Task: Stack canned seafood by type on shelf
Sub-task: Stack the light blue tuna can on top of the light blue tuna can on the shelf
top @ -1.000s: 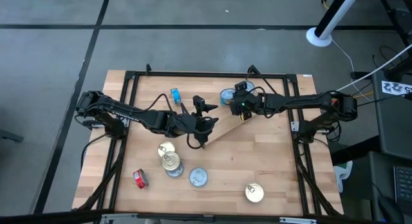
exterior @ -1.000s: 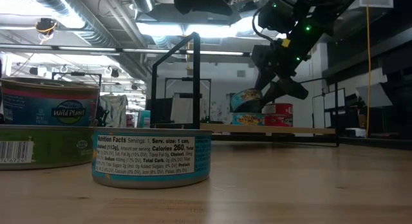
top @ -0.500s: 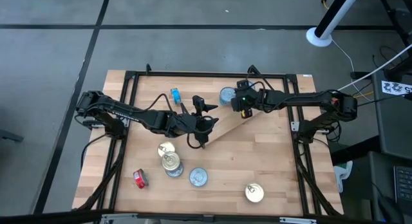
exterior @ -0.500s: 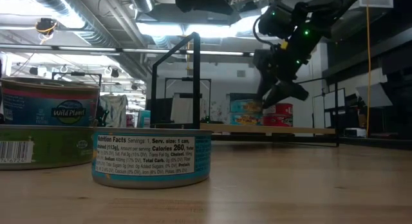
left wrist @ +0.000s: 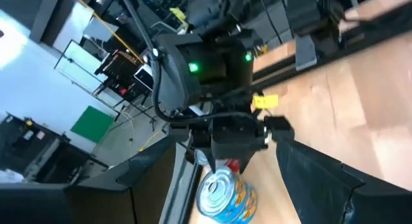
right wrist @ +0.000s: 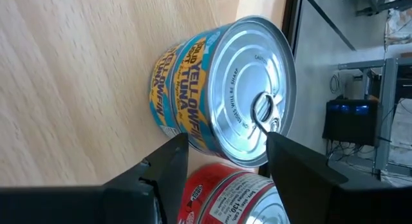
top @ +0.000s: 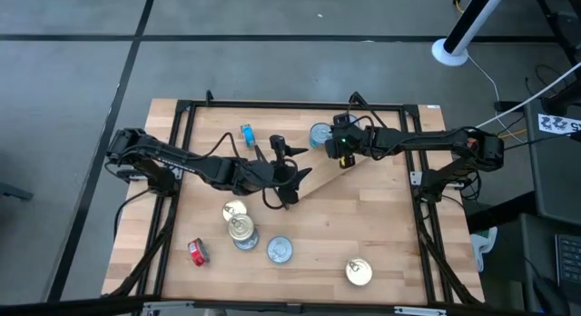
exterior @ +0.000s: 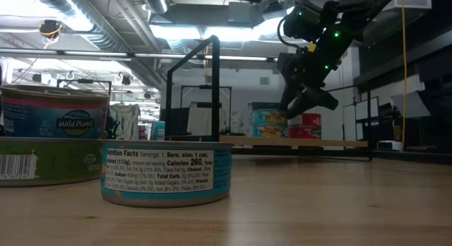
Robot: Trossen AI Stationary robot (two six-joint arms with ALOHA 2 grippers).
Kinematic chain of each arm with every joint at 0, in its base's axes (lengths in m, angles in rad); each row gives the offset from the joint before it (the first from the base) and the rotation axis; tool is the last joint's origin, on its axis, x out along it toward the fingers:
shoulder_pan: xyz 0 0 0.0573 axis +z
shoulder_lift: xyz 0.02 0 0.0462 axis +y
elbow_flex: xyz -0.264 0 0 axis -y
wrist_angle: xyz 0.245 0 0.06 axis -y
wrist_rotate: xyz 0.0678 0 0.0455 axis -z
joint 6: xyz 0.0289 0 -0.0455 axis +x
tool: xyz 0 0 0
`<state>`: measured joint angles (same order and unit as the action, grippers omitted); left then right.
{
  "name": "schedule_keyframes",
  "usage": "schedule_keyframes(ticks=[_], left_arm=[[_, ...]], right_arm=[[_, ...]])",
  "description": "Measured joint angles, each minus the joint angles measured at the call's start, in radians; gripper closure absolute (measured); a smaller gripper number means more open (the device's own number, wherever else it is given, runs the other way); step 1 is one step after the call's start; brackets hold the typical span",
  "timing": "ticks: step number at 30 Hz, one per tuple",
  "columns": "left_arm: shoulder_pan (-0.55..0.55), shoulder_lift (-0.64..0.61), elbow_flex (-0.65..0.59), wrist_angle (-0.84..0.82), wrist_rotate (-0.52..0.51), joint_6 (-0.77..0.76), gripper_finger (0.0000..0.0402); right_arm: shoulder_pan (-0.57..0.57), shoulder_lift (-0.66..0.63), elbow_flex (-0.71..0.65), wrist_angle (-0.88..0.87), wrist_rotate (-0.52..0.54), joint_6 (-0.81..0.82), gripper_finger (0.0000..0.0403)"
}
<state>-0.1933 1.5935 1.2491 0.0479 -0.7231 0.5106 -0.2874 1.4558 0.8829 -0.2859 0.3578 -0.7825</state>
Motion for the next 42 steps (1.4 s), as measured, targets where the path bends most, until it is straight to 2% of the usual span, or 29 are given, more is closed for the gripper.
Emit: schedule_keyframes(ticks=[13, 23, 30, 33, 37, 42], left_arm=[[0.008, -0.121, 0.000, -0.043, -0.040, -0.312, 0.0135], [0.097, -0.260, 0.000, -0.269, -0.135, -0.803, 0.0135], [0.142, -0.296, 0.000, -0.484, -0.130, -1.012, 0.0135], [0.140, -0.310, 0.000, -0.582, -0.074, -1.068, 0.0135], [0.126, -0.326, 0.000, -0.696, 0.073, -1.131, 0.0135], [0.090, -0.318, 0.000, -0.850, 0.231, -1.080, 0.0135]], right_arm=[[0.000, 0.000, 0.000, -0.003, 0.044, 0.045, 0.0194], [0.000, 0.000, 0.000, -0.004, 0.043, 0.045, 0.0194], [0.000, 0.000, 0.000, -0.004, 0.043, 0.045, 0.0194], [0.000, 0.000, 0.000, -0.004, 0.043, 0.045, 0.0194], [0.000, 0.000, 0.000, -0.004, 0.043, 0.045, 0.0194], [0.000, 0.000, 0.000, -0.004, 0.041, 0.045, 0.0194]])
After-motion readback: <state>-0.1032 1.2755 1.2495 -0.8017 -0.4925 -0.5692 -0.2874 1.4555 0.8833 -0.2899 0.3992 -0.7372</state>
